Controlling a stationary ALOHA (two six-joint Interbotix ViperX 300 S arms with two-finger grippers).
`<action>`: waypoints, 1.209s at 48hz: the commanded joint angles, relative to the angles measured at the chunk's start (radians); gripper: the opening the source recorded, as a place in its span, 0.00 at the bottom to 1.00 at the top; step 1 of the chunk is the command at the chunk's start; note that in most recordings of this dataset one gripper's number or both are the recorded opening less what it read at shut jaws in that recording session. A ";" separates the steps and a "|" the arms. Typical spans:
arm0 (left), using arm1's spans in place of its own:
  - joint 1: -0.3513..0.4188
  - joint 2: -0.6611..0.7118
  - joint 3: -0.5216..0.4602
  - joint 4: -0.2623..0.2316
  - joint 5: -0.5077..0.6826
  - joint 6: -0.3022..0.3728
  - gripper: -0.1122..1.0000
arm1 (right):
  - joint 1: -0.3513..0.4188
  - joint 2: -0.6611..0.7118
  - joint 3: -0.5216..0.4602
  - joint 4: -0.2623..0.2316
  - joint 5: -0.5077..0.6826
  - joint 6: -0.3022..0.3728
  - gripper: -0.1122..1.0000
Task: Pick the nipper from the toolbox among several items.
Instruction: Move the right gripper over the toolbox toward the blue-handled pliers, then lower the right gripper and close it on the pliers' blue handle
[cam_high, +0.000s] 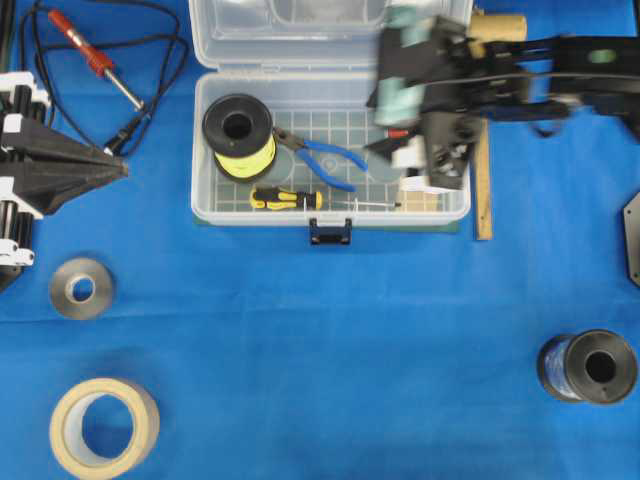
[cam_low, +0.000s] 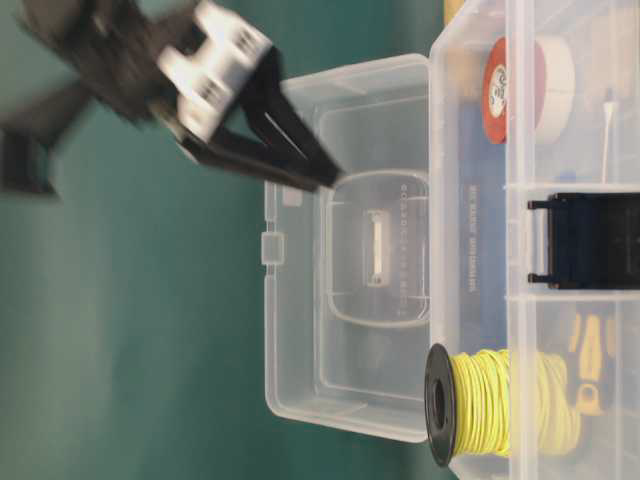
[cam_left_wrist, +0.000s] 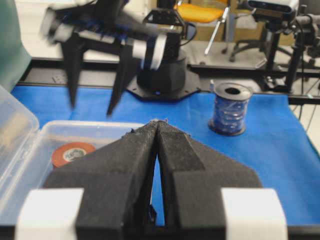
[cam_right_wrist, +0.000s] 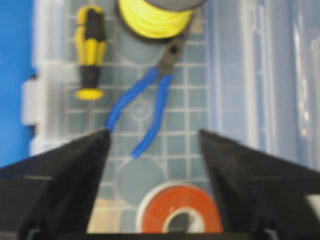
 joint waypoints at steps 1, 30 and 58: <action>0.005 0.011 -0.017 -0.002 -0.011 -0.002 0.10 | -0.011 0.075 -0.077 -0.012 0.023 -0.006 0.75; 0.008 0.026 -0.014 -0.005 -0.012 -0.009 0.10 | -0.061 0.382 -0.124 -0.011 -0.041 -0.014 0.67; 0.009 0.031 -0.014 -0.005 -0.012 -0.009 0.10 | -0.064 0.325 -0.115 -0.012 -0.048 -0.003 0.23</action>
